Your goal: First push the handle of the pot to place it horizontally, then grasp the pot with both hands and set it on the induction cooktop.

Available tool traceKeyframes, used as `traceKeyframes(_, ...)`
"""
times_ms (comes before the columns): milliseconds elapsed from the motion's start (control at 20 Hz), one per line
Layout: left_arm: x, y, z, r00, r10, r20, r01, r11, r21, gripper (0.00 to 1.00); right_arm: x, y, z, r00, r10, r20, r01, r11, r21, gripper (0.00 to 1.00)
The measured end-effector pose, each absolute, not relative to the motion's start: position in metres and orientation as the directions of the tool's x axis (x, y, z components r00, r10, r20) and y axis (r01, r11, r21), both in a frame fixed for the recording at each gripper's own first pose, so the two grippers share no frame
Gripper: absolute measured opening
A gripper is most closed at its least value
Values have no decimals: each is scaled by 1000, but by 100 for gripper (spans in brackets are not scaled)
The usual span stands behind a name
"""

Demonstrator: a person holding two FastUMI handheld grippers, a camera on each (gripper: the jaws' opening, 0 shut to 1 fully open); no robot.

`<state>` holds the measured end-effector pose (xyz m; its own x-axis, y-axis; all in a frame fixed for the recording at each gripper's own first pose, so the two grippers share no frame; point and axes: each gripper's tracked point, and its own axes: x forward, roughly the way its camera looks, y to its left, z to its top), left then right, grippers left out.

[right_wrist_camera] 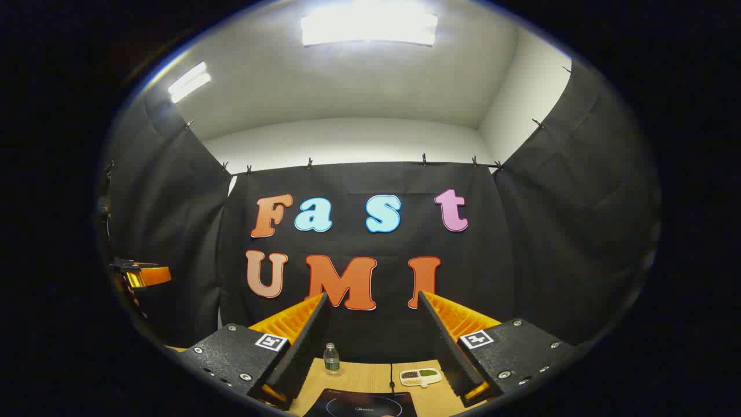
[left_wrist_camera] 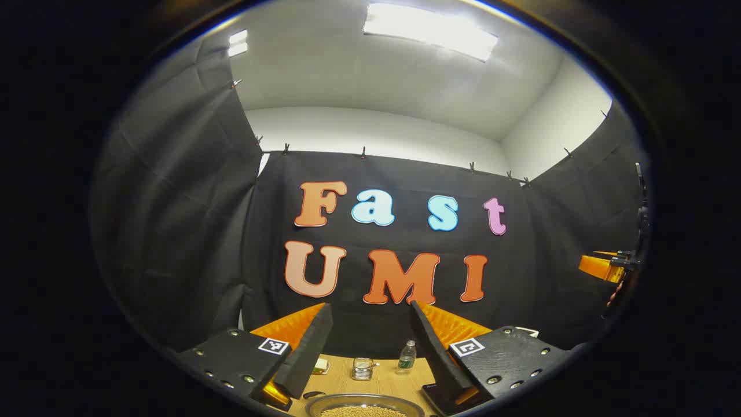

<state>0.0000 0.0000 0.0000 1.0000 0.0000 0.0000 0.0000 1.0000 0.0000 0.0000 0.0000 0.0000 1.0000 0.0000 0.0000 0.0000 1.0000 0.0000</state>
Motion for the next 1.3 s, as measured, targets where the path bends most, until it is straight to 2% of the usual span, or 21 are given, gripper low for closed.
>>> traceKeyframes(250, -1, 1, 17, 999, 10, 40, -11, 1000, 26, 85, -1, -9, 15, 999, -32, 34, 33, 999, -19, 93)
traceKeyframes(600, 5, -2, 11, 1000, 29, 5, -29, 999, 34, 84, -1, -16, 14, 999, -26, 22, 26, 1000, -1, 93)
traceKeyframes(1300, 7, -32, 2, 997, -76, 5, 76, 997, -26, 86, -1, -18, 6, 1000, 12, 16, -12, 1000, -19, 93)
